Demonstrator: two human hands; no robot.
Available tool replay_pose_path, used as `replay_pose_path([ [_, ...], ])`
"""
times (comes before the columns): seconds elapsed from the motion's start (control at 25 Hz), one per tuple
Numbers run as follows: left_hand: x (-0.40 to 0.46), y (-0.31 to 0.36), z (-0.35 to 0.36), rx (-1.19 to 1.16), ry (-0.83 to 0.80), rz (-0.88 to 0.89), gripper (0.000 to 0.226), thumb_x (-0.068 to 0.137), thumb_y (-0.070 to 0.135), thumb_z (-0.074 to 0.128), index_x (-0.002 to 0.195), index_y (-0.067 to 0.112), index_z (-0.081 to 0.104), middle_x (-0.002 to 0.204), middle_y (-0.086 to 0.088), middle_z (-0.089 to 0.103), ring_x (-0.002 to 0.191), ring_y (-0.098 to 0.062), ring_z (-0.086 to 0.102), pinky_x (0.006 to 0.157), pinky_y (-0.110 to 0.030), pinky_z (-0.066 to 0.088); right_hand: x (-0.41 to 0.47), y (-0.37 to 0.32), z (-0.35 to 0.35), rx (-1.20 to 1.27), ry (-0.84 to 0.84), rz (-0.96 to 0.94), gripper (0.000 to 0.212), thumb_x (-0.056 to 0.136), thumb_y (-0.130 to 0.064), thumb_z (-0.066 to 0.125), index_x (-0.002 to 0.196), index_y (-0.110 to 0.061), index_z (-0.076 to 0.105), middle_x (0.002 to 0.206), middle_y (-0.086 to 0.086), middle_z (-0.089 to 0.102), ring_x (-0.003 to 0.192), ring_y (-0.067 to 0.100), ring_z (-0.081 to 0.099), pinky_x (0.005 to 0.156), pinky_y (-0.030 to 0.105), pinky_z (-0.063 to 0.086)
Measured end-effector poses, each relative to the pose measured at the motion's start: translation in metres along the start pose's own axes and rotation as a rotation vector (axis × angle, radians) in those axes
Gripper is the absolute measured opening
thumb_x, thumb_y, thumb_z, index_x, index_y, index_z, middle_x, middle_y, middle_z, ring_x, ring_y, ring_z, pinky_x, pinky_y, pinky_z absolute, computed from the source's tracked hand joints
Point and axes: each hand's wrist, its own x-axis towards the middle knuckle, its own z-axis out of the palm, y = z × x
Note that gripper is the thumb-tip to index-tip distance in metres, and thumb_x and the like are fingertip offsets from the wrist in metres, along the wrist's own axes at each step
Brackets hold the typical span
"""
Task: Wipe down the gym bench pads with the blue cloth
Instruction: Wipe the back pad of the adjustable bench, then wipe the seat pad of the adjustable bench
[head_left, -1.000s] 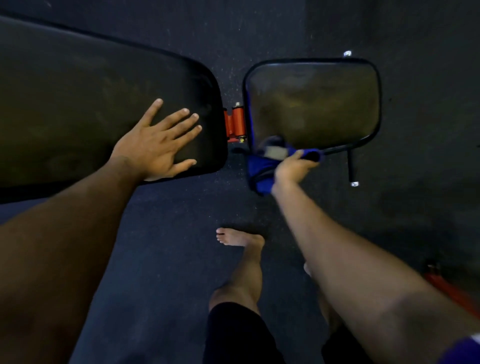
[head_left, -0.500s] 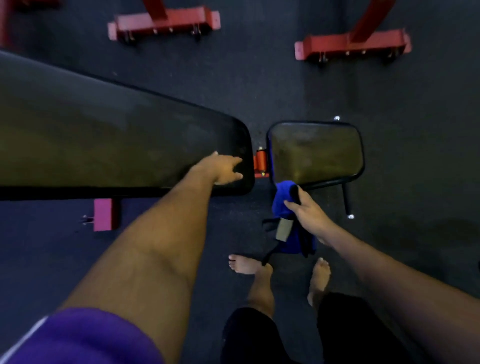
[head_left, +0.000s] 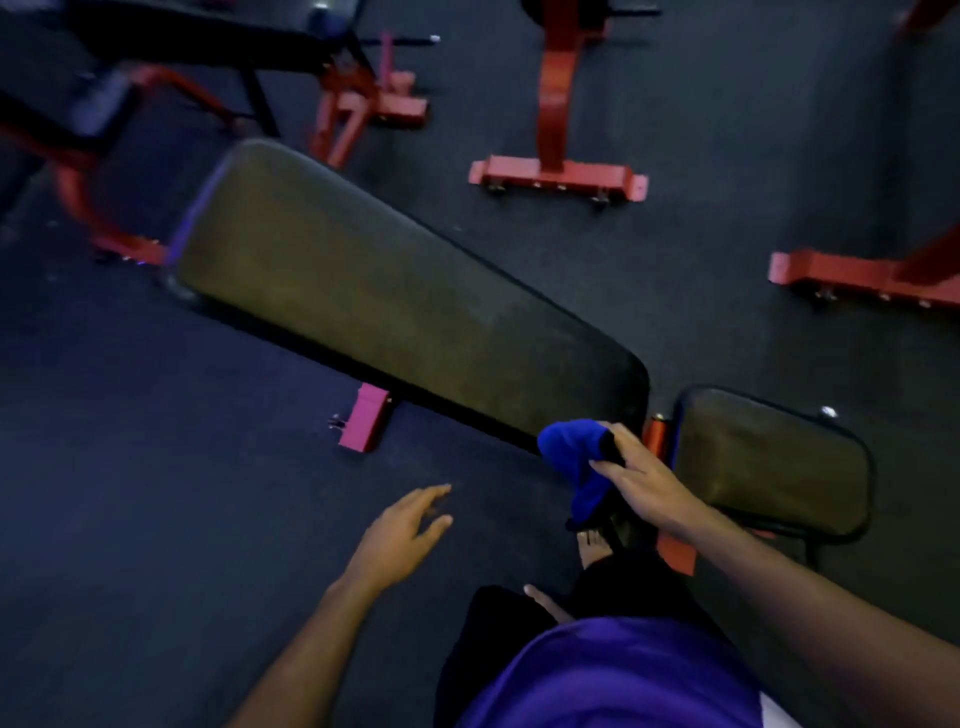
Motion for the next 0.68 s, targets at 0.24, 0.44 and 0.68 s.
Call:
replay_pose_path([
  [0.24, -0.022, -0.057, -0.038, -0.285, 0.336, -0.143, 0.05, 0.096, 0.038, 0.065, 0.142, 0.022, 0.057, 0.131, 0.01, 0.059, 0.111, -0.003, 0.065, 0.099, -0.029, 0.051, 0.069, -0.084, 0.077, -0.31, -0.415, -0.169, 0.046, 0.089, -0.008, 0.057, 0.124, -0.04, 0.055, 0.114, -0.014, 0.066, 0.111, 0.001, 0.059, 0.098, 0.028, 0.045],
  [0.44, -0.061, -0.133, -0.037, -0.393, 0.35, -0.213, 0.045, 0.099, 0.025, 0.067, 0.142, 0.024, 0.055, 0.129, 0.013, 0.058, 0.113, 0.0, 0.062, 0.102, -0.026, 0.05, 0.109, -0.127, 0.179, -0.442, -0.533, -0.3, 0.044, 0.084, -0.002, 0.055, 0.123, -0.023, 0.06, 0.114, -0.005, 0.058, 0.111, 0.0, 0.055, 0.102, 0.017, 0.038],
  [0.68, -0.136, -0.288, -0.084, -0.409, 0.39, -0.418, 0.042, 0.097, 0.026, 0.069, 0.138, 0.021, 0.06, 0.13, 0.009, 0.064, 0.112, 0.002, 0.062, 0.09, -0.002, 0.039, 0.151, -0.197, 0.312, -0.445, -0.487, -0.373, 0.043, 0.08, -0.001, 0.054, 0.116, -0.022, 0.064, 0.112, -0.01, 0.067, 0.108, -0.004, 0.059, 0.095, 0.015, 0.043],
])
